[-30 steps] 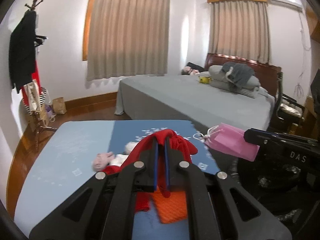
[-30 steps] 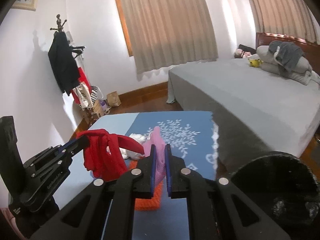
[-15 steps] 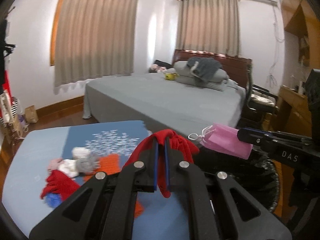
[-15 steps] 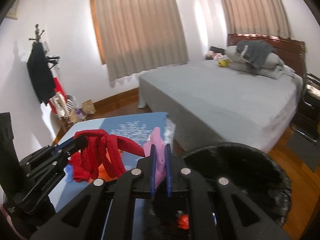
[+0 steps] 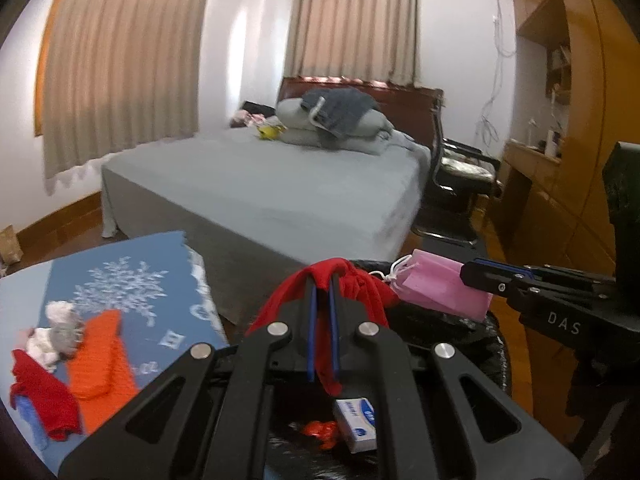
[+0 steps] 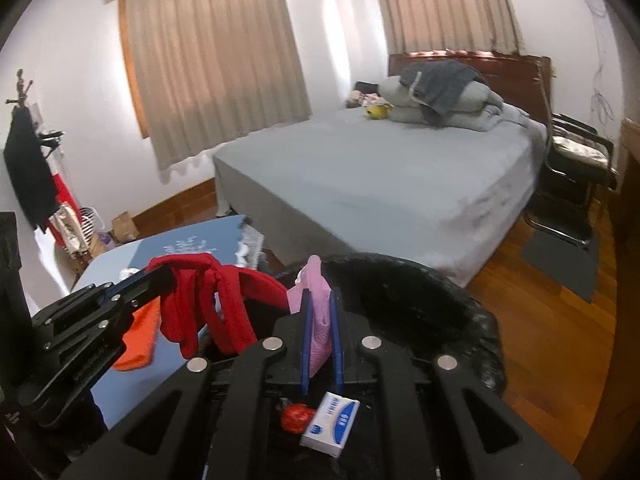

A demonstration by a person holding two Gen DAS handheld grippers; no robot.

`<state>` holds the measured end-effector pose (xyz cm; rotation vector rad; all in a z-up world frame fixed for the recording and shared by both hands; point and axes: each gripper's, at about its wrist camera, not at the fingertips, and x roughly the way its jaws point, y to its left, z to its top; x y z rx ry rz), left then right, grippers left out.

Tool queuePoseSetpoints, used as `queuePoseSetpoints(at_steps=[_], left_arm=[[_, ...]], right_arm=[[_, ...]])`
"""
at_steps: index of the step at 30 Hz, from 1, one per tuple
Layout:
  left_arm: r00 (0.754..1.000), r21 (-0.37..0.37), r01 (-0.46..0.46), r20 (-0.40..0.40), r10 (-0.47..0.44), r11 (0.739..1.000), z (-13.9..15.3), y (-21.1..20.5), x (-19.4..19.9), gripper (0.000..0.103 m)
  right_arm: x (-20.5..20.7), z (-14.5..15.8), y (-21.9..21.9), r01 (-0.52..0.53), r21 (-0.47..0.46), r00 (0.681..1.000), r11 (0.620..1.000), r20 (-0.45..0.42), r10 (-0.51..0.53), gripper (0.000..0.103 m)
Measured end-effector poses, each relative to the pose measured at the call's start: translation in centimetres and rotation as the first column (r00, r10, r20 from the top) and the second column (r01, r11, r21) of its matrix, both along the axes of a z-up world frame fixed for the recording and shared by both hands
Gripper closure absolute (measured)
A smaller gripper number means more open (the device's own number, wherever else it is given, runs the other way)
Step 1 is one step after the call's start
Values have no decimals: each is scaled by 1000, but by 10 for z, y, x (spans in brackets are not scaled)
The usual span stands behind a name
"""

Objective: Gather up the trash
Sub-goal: 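Open both tools to drop the pouch and cloth into the bin, then move the right tool to the orange knitted pad while the left tool approaches another red cloth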

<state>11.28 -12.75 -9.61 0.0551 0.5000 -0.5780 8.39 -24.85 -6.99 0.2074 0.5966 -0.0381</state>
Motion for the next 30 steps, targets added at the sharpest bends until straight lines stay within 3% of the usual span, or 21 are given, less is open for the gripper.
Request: queuePoseSetpoints(at_steps=[4,7,10,13,16,18,21,26,30], left_arm=[[999,12,38,-31,-37,999,-8,-14,5,91],[997,19,54,-54,-53,998,-15,-17,7,71],[997,34,45,-57,-43,998,-20,-13,7,70],[999,38,16,-53,-14,999,-20,-6,6,64],[998,37,-37,-44,39,999,-17,11,8,52],[997,41,-72,-32,73,997,-15,22,9,43],[991,49,-132,-10,133,990,-11,43,8,31],[972,64,-235,5,235,970,-8,83,11,22],[949,79,-315,12,315,946,-8,117,13,21]], right_arm=[[-3,-10,-15,28,4,999,1000,-26,-28,91],[-3,-15,-20,44,6,998,999,-42,-44,91],[-1,-18,-24,50,9,998,999,-49,-50,87],[-1,-18,-21,53,10,997,999,-49,-52,69],[0,-18,-18,55,1,998,998,-39,-55,48],[0,-16,-13,59,-4,998,998,-30,-59,28],[1,-14,-6,70,-10,998,998,-10,-70,11],[9,-11,15,46,-13,999,999,5,-45,7],[20,-8,43,-1,-17,1000,1000,16,2,6]])
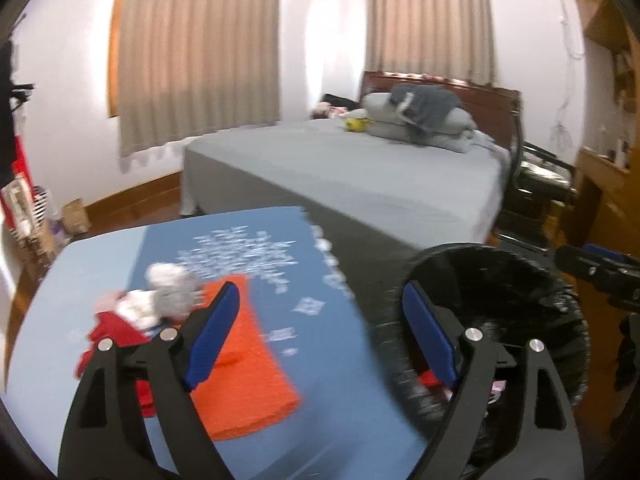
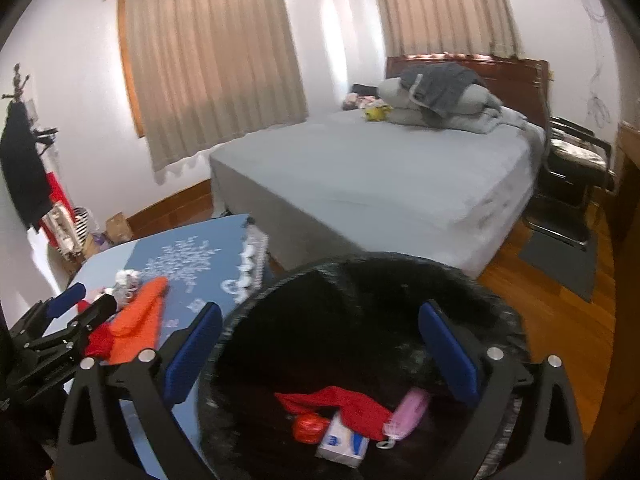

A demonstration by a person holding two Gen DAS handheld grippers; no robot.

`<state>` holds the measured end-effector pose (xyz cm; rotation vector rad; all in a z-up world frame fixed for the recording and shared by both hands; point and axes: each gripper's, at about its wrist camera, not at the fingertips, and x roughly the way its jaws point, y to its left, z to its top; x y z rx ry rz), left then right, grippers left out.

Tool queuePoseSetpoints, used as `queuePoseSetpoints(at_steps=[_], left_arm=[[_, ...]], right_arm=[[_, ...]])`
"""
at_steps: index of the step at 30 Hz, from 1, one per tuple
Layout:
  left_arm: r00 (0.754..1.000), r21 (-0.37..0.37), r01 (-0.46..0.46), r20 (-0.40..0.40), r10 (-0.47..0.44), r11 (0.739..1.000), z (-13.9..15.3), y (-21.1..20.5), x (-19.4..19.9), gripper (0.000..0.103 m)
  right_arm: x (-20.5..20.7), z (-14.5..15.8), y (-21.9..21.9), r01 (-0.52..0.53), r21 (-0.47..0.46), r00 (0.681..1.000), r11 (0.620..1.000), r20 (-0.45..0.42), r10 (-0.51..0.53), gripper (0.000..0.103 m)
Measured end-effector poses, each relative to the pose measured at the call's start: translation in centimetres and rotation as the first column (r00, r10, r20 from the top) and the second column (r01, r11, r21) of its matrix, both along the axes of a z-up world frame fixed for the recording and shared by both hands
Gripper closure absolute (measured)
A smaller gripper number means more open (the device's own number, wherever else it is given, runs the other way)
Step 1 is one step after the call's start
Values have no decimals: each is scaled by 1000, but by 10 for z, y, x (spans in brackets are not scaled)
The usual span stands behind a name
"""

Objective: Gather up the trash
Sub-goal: 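Move the right tool to the orange knitted pad while the left tool approaches another red cloth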

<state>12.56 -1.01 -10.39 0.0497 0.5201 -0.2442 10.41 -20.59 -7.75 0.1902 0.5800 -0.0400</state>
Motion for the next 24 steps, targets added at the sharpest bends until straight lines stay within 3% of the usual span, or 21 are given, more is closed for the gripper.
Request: queuePoseSetpoints(at_steps=[12,24], left_arm=[[978,34,-209,-5,210,977,-5,93,1,21],[955,52,-291,-38,294,955,-23,146,10,25]], right_arm=[[39,-5,102,-174,-14,985,985,4,174,6],[77,-27,176,-278,-24,960,960,-30,277,10]])
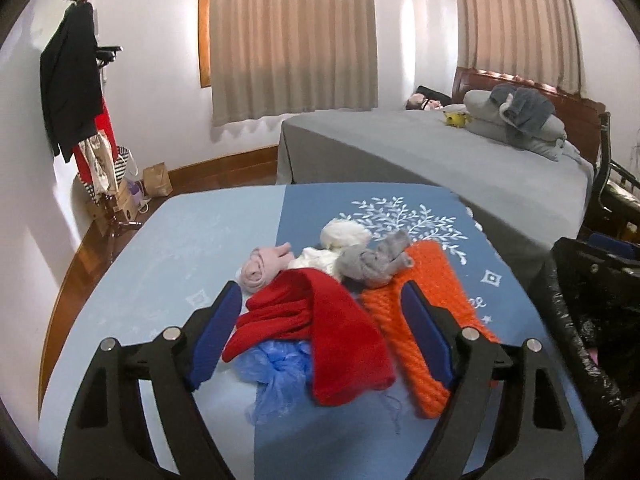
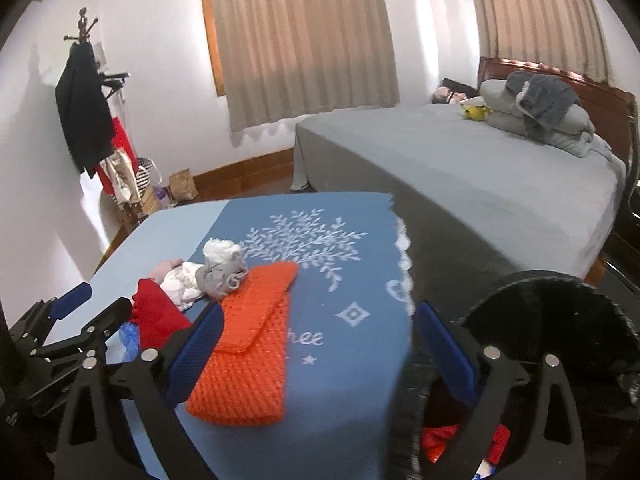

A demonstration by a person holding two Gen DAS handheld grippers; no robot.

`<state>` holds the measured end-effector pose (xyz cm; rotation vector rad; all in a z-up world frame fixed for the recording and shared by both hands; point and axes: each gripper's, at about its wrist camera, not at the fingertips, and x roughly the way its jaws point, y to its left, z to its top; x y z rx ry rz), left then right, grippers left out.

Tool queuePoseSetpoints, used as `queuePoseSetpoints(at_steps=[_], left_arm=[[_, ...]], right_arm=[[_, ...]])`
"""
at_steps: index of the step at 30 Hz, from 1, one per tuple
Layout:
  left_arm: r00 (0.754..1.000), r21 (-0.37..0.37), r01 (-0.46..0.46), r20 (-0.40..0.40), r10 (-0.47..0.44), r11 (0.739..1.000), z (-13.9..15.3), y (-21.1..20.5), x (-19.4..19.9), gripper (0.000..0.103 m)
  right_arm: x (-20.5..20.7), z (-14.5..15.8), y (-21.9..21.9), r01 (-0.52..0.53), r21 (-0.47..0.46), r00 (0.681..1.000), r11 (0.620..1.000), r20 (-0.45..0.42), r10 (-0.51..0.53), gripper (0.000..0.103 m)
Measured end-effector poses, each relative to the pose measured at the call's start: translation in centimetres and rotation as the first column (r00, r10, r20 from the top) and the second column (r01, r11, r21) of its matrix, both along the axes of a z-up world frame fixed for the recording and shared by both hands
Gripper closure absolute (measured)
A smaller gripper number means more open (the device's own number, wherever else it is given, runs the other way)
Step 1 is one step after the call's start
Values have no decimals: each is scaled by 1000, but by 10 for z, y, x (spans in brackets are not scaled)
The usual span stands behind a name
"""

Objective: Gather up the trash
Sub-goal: 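Move the right tool to the orange knitted pad while the left tool approaches another red cloth, then close the right tool on the orange pad while the left tool grasps the red cloth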

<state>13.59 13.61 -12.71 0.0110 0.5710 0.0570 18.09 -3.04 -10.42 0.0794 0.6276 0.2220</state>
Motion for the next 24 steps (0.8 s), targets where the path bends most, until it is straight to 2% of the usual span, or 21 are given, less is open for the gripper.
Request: queuePoseSetpoints(at_steps=[6,15,16,20,23,24], left_arm=[[1000,-4,6,-23,-6,1000,-12,-1,10,31],[999,-8,18,-46,-19,1000,-27,-7,29,44],[998,-6,19,-51,-20,1000,-28,-8,31,48],[996,-6,42,-82,-42,999,-35,-12,39,82],[995,-12,43,-87,-44,999,-38,-11,39,97],[995,-17,40,-86,-42,999,-38,-9,38,97]], right_arm=[[10,-11,14,-20,-22,1000,1000,-24,20,16],[16,-17,12,-16,-26,999,1000,-42,15,18],[17,-18,12,-17,-27,999,1000,-44,15,18],[20,-21,14,-22,-24,998,999,-54,21,21],[24,-24,17,-29,-22,998,999,-64,28,23],[25,-26,19,-34,-22,997,999,-68,33,25]])
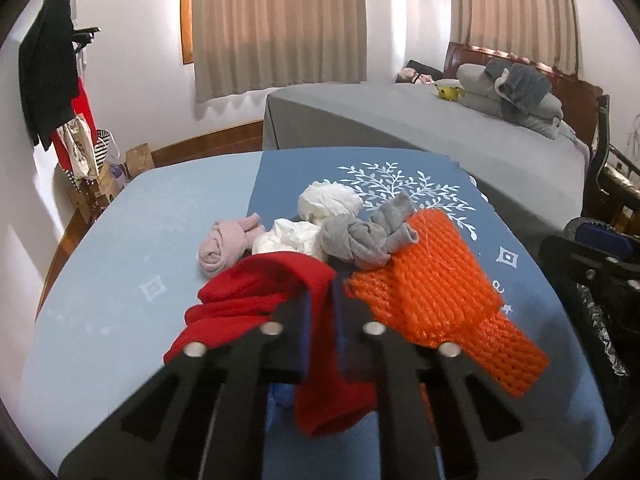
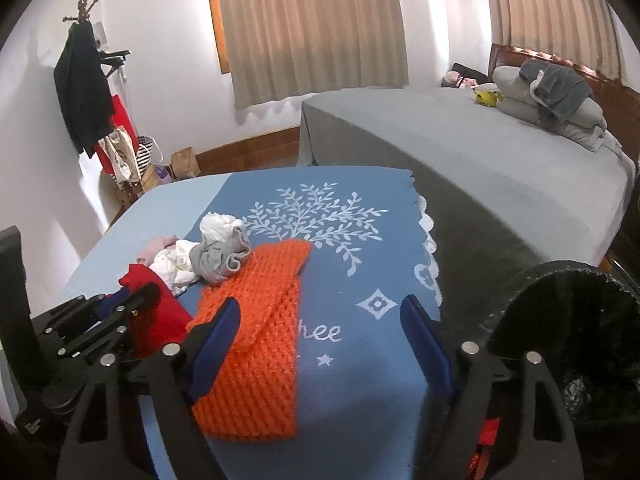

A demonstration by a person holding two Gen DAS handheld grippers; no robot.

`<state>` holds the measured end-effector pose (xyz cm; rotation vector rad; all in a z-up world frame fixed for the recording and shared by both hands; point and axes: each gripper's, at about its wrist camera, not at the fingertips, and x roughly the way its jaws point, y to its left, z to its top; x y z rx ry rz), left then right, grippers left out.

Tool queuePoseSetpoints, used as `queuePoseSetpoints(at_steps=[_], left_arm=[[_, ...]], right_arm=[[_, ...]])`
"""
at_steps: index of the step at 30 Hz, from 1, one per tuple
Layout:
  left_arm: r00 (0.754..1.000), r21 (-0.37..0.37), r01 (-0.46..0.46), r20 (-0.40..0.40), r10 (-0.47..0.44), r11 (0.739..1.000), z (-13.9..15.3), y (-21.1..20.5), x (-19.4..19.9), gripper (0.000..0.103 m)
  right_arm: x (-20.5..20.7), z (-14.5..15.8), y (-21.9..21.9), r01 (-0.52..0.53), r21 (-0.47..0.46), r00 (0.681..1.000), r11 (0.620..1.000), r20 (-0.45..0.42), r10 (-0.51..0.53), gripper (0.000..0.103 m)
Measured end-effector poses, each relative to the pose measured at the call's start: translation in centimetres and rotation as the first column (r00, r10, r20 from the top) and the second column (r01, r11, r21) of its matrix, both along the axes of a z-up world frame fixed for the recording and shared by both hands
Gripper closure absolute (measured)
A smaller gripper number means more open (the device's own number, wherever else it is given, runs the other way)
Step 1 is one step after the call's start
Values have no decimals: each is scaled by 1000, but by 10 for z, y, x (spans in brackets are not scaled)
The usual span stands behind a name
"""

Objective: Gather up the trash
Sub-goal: 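Close the right tool on the orange pad while the left tool grasps the red cloth, then lift and carry the orange pad and red cloth over the trash bin with both tools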

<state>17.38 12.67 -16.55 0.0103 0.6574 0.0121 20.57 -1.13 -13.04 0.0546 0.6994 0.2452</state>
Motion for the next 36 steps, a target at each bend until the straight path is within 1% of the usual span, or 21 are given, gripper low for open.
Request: queuePoseSetpoints(at_steps=[3,7,13,14,15,16,18,19,20,21,22,23,28,36], left_arm=[[1000,-14,-7,18,7,1000,4,5,-6,99],[999,-15,-7,38,7,1000,11,10,-15,99],[999,-14,-7,35,7,1000,12,13,-19,99],[999,-15,-7,33,8,1000,12,13,-19,99],[999,-16,-9,31,9,1000,11,14,-19,99],[999,-16,-10,31,10,1000,11,15,-19,99],[999,-16,-10,30,10,1000,12,15,-20,99],[999,-16,-9,30,10,1000,11,15,-20,99],[1000,-15,-8,30,9,1000,11,15,-20,99],[1000,-16,-7,29,8,1000,11,15,-20,99],[1000,-17,-7,29,8,1000,11,15,-20,99],[1000,-19,-7,30,8,1000,12,15,-20,99],[999,-24,-5,49,6,1000,19,13,-23,99],[995,-27,27,101,-24,999,40,2,-30,99]], right_arm=[[3,-6,7,-19,2,1000,1000,-21,19,27],[7,-16,19,-44,4,998,999,-49,44,28],[15,-29,33,-66,3,994,998,-88,66,30],[17,-31,36,-73,2,993,997,-93,73,35],[19,-32,38,-85,3,991,996,-102,85,42],[20,-33,39,-94,7,989,996,-110,94,46],[23,-36,42,-117,20,985,993,-128,119,60],[23,-37,43,-129,28,982,991,-135,132,65],[23,-37,43,-145,39,979,989,-140,150,76],[23,-37,45,-153,39,977,987,-142,157,80],[22,-36,47,-159,36,977,987,-140,162,83],[21,-33,46,-167,36,976,985,-133,170,91],[11,-13,39,-178,51,980,983,-82,182,92],[-3,22,22,-168,67,986,984,-10,169,92]])
